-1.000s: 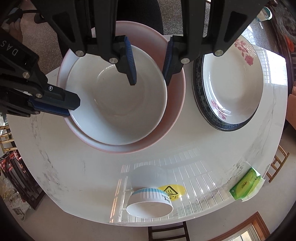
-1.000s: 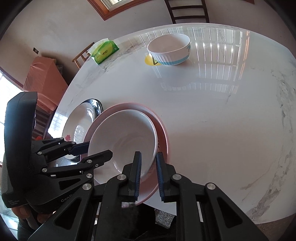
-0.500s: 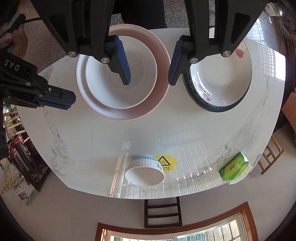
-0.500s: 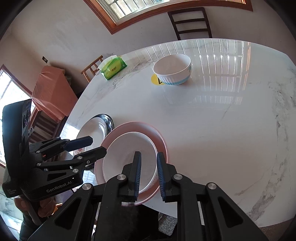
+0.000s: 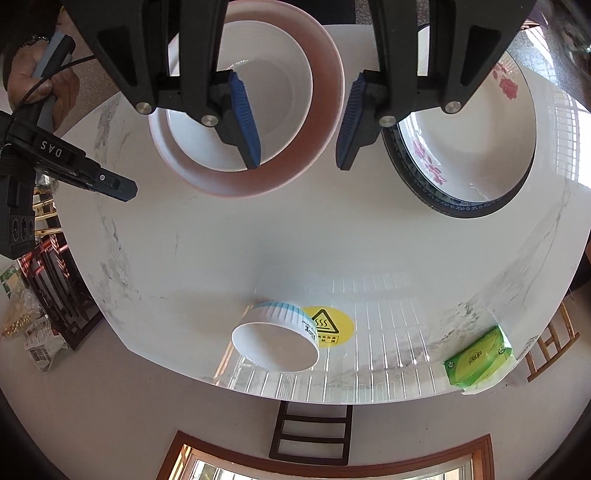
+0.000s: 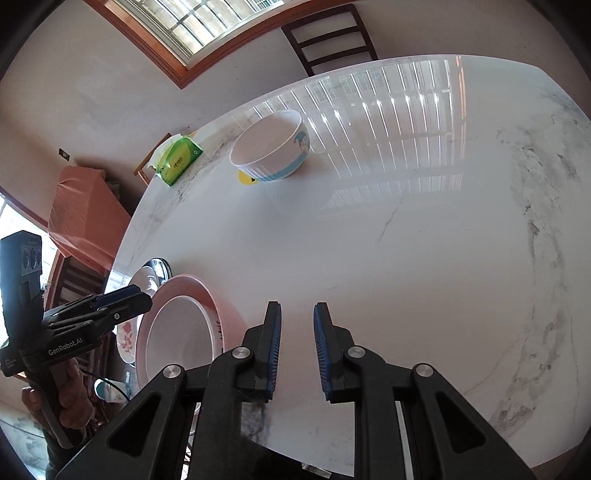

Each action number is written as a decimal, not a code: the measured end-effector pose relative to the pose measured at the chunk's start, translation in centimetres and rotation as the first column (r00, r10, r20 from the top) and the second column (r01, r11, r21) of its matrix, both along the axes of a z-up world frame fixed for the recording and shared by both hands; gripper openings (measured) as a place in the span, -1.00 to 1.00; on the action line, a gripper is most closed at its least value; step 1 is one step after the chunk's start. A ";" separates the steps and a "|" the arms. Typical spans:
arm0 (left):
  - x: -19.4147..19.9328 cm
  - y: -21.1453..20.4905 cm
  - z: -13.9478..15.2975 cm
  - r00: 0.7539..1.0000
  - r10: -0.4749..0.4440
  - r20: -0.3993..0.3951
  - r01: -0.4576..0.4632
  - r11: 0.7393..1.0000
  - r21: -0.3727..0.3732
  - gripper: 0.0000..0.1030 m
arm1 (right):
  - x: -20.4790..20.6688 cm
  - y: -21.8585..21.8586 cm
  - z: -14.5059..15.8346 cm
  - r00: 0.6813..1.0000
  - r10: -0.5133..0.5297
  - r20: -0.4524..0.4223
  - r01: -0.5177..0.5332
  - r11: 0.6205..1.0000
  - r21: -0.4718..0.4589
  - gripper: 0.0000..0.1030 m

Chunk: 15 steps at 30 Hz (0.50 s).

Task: Organize plates and bowls
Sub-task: 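Withdraw both grippers and move them to the blue-striped white bowl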

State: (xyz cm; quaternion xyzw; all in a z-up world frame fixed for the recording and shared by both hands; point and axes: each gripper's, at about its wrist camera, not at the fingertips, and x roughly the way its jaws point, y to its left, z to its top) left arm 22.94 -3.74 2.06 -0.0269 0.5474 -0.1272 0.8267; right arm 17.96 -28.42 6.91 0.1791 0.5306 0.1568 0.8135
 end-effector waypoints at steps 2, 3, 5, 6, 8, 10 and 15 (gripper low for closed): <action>1.0 0.1 -0.2 1.000 0.009 -0.006 -0.009 1.000 -0.007 -0.16 | 1.0 -0.4 -0.5 1.000 -0.002 -0.010 0.002 1.000 0.010 -0.60; 1.6 0.2 -0.3 1.000 0.013 -0.006 -0.013 1.000 -0.013 -0.16 | 1.5 -0.6 -0.6 1.000 -0.006 -0.009 0.006 1.000 0.007 -0.58; 2.7 0.5 -0.4 1.000 0.016 -0.014 -0.017 0.999 -0.039 -0.16 | 2.5 -1.0 -0.8 1.000 -0.013 -0.006 0.013 1.000 0.005 -0.55; 3.3 0.7 -0.5 1.000 0.019 -0.021 -0.020 0.998 -0.056 -0.16 | 3.0 -1.1 -0.9 1.000 -0.013 -0.009 0.013 1.000 0.009 -0.52; 4.6 1.0 -0.6 0.999 0.023 -0.034 -0.025 0.996 -0.082 -0.16 | 4.1 -1.4 -1.1 1.000 -0.015 -0.022 0.016 0.999 0.034 -0.44; 6.0 1.1 -0.7 0.999 0.026 -0.046 -0.031 0.995 -0.093 -0.16 | 5.3 -1.3 -1.1 0.999 -0.016 -0.029 0.017 0.999 0.045 -0.41; 9.9 1.1 -0.9 0.997 0.034 -0.074 -0.040 0.995 -0.090 -0.16 | 8.4 -0.5 -0.1 1.000 0.003 -0.023 -0.002 1.000 0.024 -0.30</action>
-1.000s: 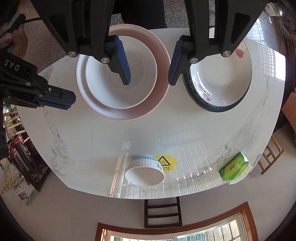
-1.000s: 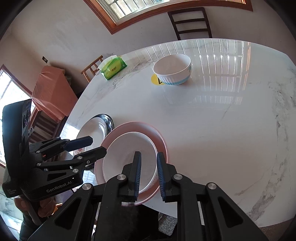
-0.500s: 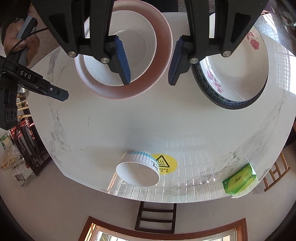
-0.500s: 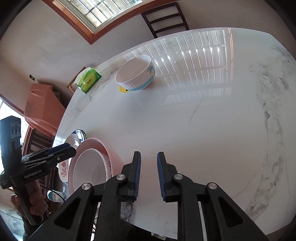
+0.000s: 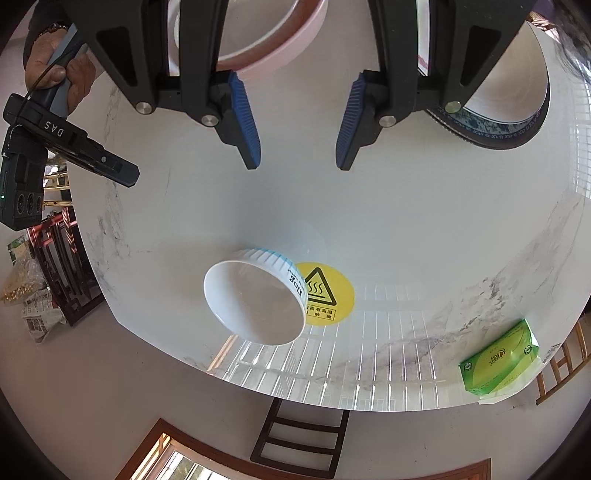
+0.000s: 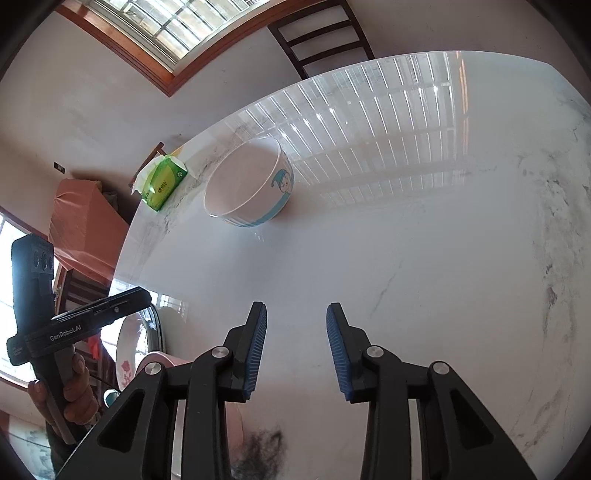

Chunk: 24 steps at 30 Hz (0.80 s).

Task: Organize plates and bowls
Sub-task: 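Withdraw both grippers and move them to the blue-striped white bowl, then close both grippers on the blue-striped bowl rim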

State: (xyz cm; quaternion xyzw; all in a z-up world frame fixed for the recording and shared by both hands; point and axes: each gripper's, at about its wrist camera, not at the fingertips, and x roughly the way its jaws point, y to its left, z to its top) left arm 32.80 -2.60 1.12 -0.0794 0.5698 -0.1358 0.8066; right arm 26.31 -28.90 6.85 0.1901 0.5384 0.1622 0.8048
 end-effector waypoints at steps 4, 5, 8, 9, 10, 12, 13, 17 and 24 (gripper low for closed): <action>3.2 -0.2 -0.6 0.999 0.013 -0.034 -0.012 1.000 0.011 -0.16 | 3.1 0.9 0.8 1.000 0.019 -0.002 -0.019 0.999 -0.030 -0.28; 4.0 -0.3 -0.7 0.999 0.018 -0.038 -0.017 1.000 0.015 -0.16 | 4.0 1.1 1.0 1.000 0.021 -0.003 -0.021 0.999 -0.037 -0.28; 5.9 -0.8 -0.7 0.999 0.021 -0.040 -0.020 0.999 0.042 -0.16 | 6.4 1.9 1.4 1.000 0.024 -0.012 -0.025 0.997 -0.072 -0.28; 6.6 -1.2 -0.7 0.999 0.016 -0.043 -0.013 0.999 0.047 -0.16 | 7.2 2.2 1.5 1.000 0.021 -0.013 -0.022 0.996 -0.085 -0.28; 7.2 -1.6 -0.7 0.999 0.011 -0.047 -0.008 0.998 0.061 -0.16 | 8.0 2.6 1.6 1.000 0.024 -0.015 -0.026 0.995 -0.100 -0.28; 8.6 -2.4 -0.6 0.999 0.008 -0.048 -0.003 0.994 0.109 -0.16 | 9.6 3.3 1.6 0.999 0.019 -0.028 -0.023 0.992 -0.128 -0.29; 9.2 -2.9 -0.6 0.999 0.007 -0.053 0.000 0.991 0.130 -0.16 | 10.4 3.5 1.5 0.999 0.014 -0.042 -0.019 0.992 -0.126 -0.29; 11.7 -4.3 -1.2 0.997 0.007 -0.076 0.007 0.984 0.176 -0.15 | 12.8 4.5 0.8 0.997 0.007 -0.076 -0.018 0.990 -0.137 -0.29; 14.0 -5.1 -3.5 0.991 0.069 -0.116 -0.039 0.969 0.242 -0.15 | 14.9 6.1 -1.6 0.992 0.021 -0.128 -0.044 0.983 -0.181 -0.62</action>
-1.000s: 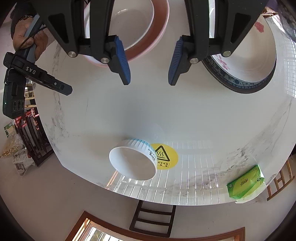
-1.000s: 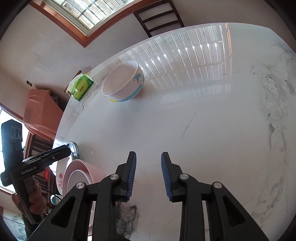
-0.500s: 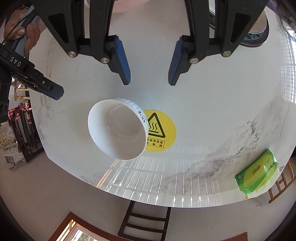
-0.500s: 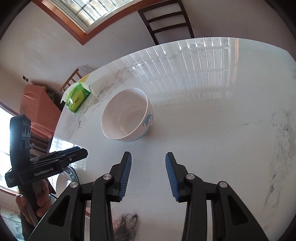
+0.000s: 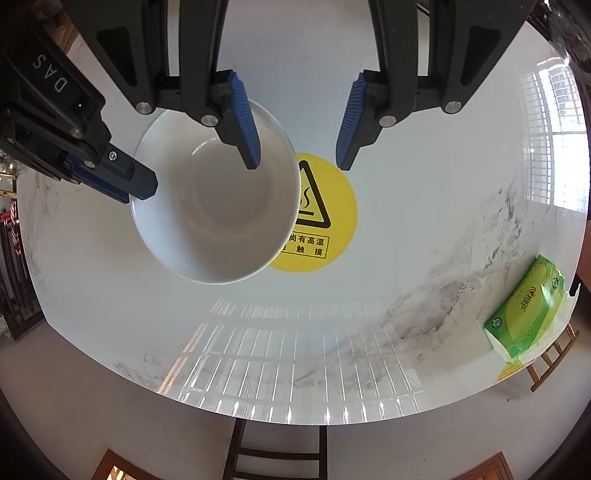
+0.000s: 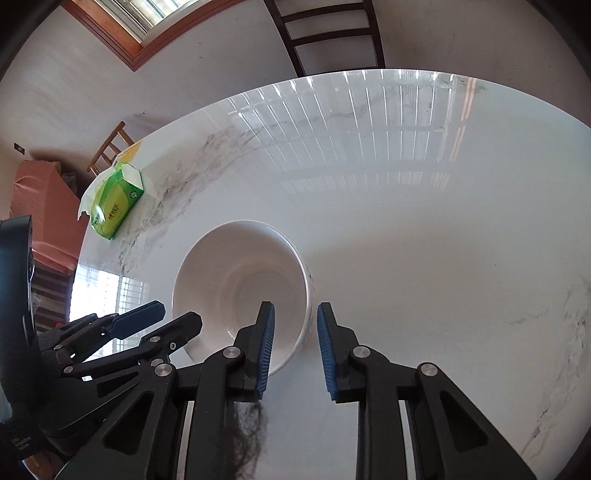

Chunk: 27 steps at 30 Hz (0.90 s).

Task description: Organize plates and bowls

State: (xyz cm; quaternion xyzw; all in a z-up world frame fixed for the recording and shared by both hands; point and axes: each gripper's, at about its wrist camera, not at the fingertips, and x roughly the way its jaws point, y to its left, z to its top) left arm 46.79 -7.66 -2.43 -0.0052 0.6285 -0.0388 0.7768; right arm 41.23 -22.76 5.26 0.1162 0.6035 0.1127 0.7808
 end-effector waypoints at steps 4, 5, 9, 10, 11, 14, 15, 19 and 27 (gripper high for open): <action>0.8 0.4 -1.5 0.999 0.037 -0.013 -0.038 0.998 -0.059 -0.16 | 0.6 0.2 -1.3 1.000 0.003 -0.020 -0.004 1.000 -0.030 -0.74; 1.0 0.5 -1.9 0.999 0.046 -0.022 -0.047 0.996 -0.074 -0.16 | 0.7 0.1 -1.6 1.000 0.002 -0.026 -0.002 0.999 -0.033 -0.77; 0.9 0.0 -2.8 0.998 0.055 -0.034 -0.057 0.996 -0.066 -0.83 | 0.8 0.6 -1.7 0.999 0.031 -0.018 -0.031 0.999 -0.041 -0.82; 0.9 0.0 -2.8 0.997 0.064 -0.031 -0.066 0.996 -0.062 -0.83 | 0.7 0.7 -1.7 0.999 0.036 -0.017 -0.037 0.998 -0.053 -0.82; 0.8 0.1 -2.7 0.997 0.073 -0.029 -0.075 0.995 -0.068 -0.84 | 0.6 0.7 -1.7 0.999 0.038 -0.015 -0.039 0.997 -0.061 -0.82; 0.6 0.6 -2.5 0.996 0.079 -0.039 -0.082 0.992 -0.091 -0.84 | 0.4 0.5 -1.6 0.999 0.036 -0.027 -0.037 0.998 -0.043 -0.82; 0.3 0.7 -2.2 0.996 0.081 -0.033 -0.084 0.992 -0.093 -0.84 | 0.1 0.5 -1.4 0.999 0.037 -0.024 -0.038 0.999 -0.036 -0.82; -1.2 1.0 -0.3 0.996 0.084 0.000 -0.083 0.993 -0.085 -0.84 | -1.0 0.9 0.1 0.999 0.051 -0.003 -0.051 0.998 -0.032 -0.81; -5.9 1.8 3.8 0.995 0.079 0.056 -0.074 0.994 -0.086 -0.83 | -5.0 1.1 4.1 0.996 0.082 0.041 -0.082 0.997 -0.006 -0.80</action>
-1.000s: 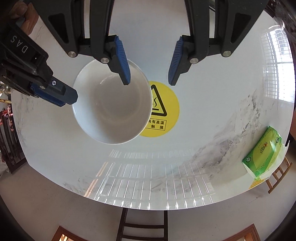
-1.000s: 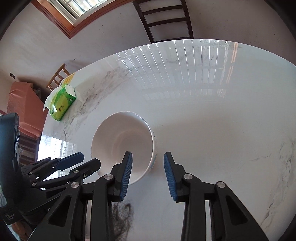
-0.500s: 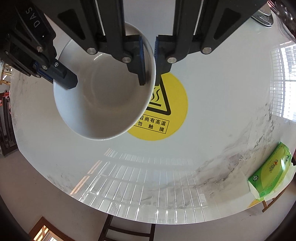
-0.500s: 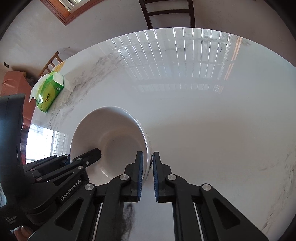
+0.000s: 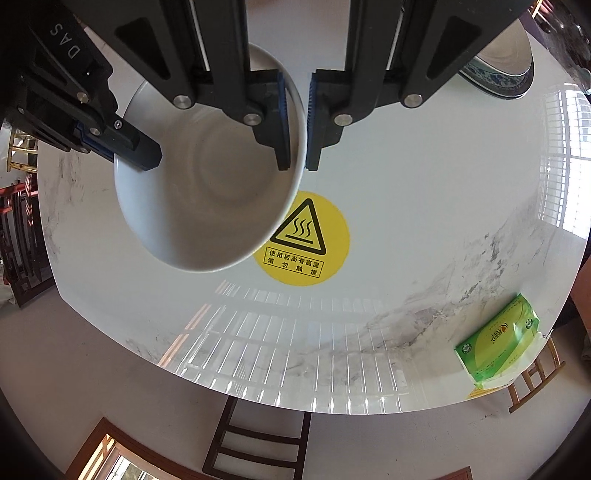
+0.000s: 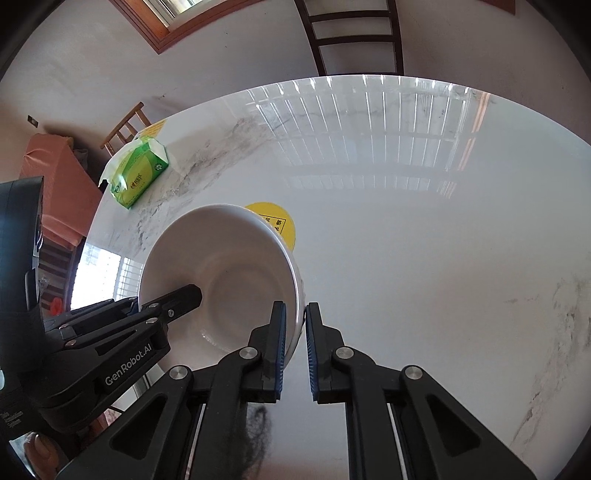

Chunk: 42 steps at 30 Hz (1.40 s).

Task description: Organize plates and bowls

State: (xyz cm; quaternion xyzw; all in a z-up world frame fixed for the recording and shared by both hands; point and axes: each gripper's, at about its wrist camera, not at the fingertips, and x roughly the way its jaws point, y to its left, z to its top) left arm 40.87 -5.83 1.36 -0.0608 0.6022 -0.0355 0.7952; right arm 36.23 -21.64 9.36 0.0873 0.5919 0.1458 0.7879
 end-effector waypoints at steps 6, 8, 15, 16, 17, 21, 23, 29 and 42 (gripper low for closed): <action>-3.7 -0.5 2.4 1.000 -0.010 0.025 0.010 1.000 0.009 -0.82 | -3.6 -0.1 2.3 1.000 0.022 0.022 -0.023 1.000 0.015 -0.79; -5.0 -0.5 3.2 0.999 -0.012 0.034 0.012 1.000 0.006 -0.81 | -4.8 -0.2 3.1 0.999 0.025 0.029 -0.026 0.999 0.023 -0.79; -9.8 -0.5 5.3 0.998 -0.032 0.056 0.031 0.999 0.009 -0.79 | -9.3 -0.2 5.4 0.997 0.054 0.059 -0.056 0.998 0.028 -0.78; -10.4 -0.4 5.4 0.998 -0.032 0.054 0.032 0.999 0.008 -0.79 | -9.9 0.0 5.6 0.996 0.059 0.061 -0.060 0.998 0.026 -0.78; -11.1 -0.3 5.5 0.998 -0.033 0.052 0.033 0.999 0.007 -0.79 | -10.5 0.0 5.7 0.996 0.063 0.063 -0.064 0.998 0.023 -0.78; -13.7 -0.1 5.9 0.997 -0.040 0.059 0.039 0.999 0.012 -0.79 | -12.8 0.5 6.3 0.994 0.081 0.070 -0.083 0.996 0.018 -0.77; -15.2 0.1 6.2 0.997 -0.040 0.067 0.039 0.999 0.016 -0.79 | -14.0 0.7 6.6 0.993 0.093 0.072 -0.094 0.995 0.016 -0.77; -18.7 0.7 6.3 0.997 -0.043 0.066 0.042 0.999 0.015 -0.78 | -17.3 1.3 6.6 0.990 0.116 0.077 -0.117 0.993 0.006 -0.77; -22.5 1.2 2.5 0.999 -0.046 -0.014 0.046 0.999 0.006 -0.77 | -21.0 2.1 3.8 0.992 0.125 0.025 -0.125 0.992 -0.019 -0.77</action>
